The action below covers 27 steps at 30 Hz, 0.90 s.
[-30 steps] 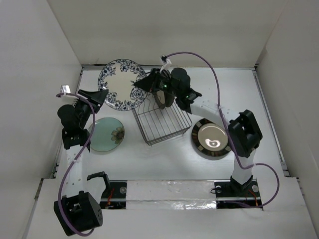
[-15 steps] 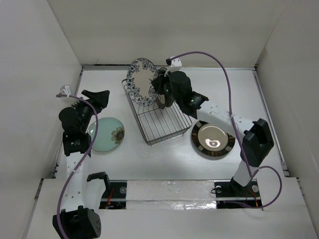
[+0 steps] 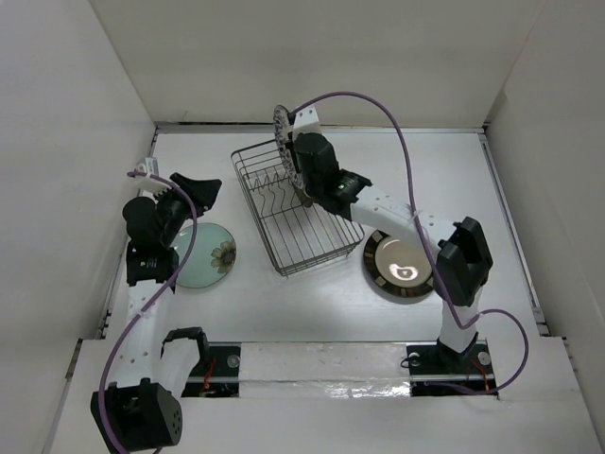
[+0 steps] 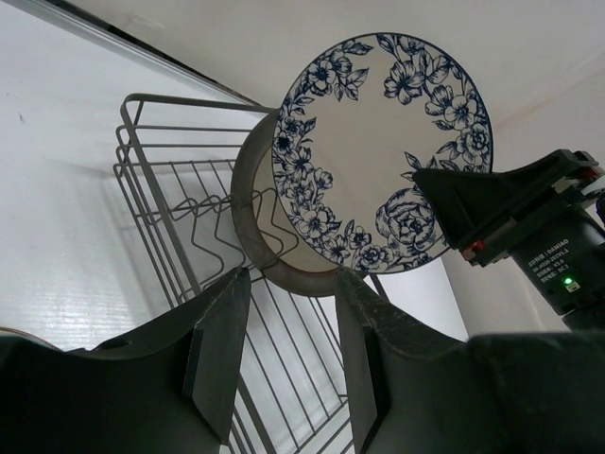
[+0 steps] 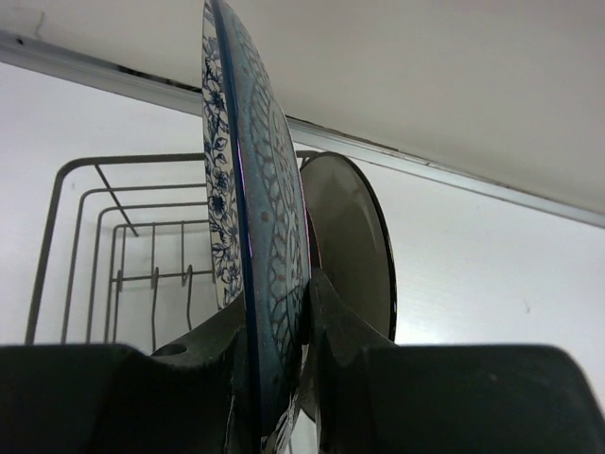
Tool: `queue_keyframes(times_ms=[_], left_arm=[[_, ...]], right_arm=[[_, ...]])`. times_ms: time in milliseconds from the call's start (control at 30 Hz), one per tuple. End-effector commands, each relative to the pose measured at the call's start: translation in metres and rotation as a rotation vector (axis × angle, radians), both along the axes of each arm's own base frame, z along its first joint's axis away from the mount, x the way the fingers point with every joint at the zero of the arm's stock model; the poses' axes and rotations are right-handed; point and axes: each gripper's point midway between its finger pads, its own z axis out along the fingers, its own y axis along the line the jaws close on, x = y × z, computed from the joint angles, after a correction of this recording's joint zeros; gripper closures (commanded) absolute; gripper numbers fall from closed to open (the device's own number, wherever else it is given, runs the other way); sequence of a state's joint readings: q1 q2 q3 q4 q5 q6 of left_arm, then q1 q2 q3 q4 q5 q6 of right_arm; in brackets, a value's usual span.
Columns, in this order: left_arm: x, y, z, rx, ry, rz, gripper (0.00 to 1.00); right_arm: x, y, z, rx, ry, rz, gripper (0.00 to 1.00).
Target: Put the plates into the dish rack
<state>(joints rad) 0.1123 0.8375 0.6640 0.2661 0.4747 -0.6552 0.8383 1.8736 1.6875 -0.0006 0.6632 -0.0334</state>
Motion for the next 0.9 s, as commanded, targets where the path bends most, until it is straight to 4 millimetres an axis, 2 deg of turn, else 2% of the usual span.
queue_keyframes(times_ms=[0,100,167,333,433,500,633,700,767,867], left_arm=[[0.000,-0.006,0.021,0.017,-0.074,-0.039,0.63],[-0.001,-0.007,0.022,0.011,-0.081,-0.044,0.64],[0.003,-0.007,0.019,0.010,-0.068,-0.043,0.64],[0.001,-0.007,0.020,0.012,-0.074,-0.041,0.64],[0.002,-0.006,0.020,0.012,-0.070,-0.041,0.64],[0.000,-0.007,0.020,0.009,-0.076,-0.043,0.64],[0.003,-0.003,0.018,0.020,-0.062,-0.017,0.64],[0.003,-0.004,0.016,0.012,-0.058,-0.023,0.64],[0.001,-0.003,0.019,0.013,-0.070,-0.018,0.64],[0.003,-0.001,0.017,0.018,-0.060,-0.004,0.63]], right_arm=[[0.002,-0.002,0.084,0.088,-0.201,-0.072,1.00],[0.003,0.002,0.073,0.056,-0.194,-0.080,1.00],[0.005,0.003,0.072,0.048,-0.194,-0.090,1.00],[0.009,0.006,0.052,0.011,-0.171,-0.094,1.00],[0.012,0.005,0.049,-0.004,-0.168,-0.113,1.00],[0.007,0.009,0.042,0.002,-0.162,-0.098,1.00],[0.007,0.000,0.047,0.004,-0.184,-0.143,1.00],[0.003,-0.003,0.062,0.039,-0.205,-0.140,1.00],[0.001,-0.003,0.063,0.045,-0.204,-0.125,1.00],[0.004,0.000,0.053,0.020,-0.187,-0.126,1.00]])
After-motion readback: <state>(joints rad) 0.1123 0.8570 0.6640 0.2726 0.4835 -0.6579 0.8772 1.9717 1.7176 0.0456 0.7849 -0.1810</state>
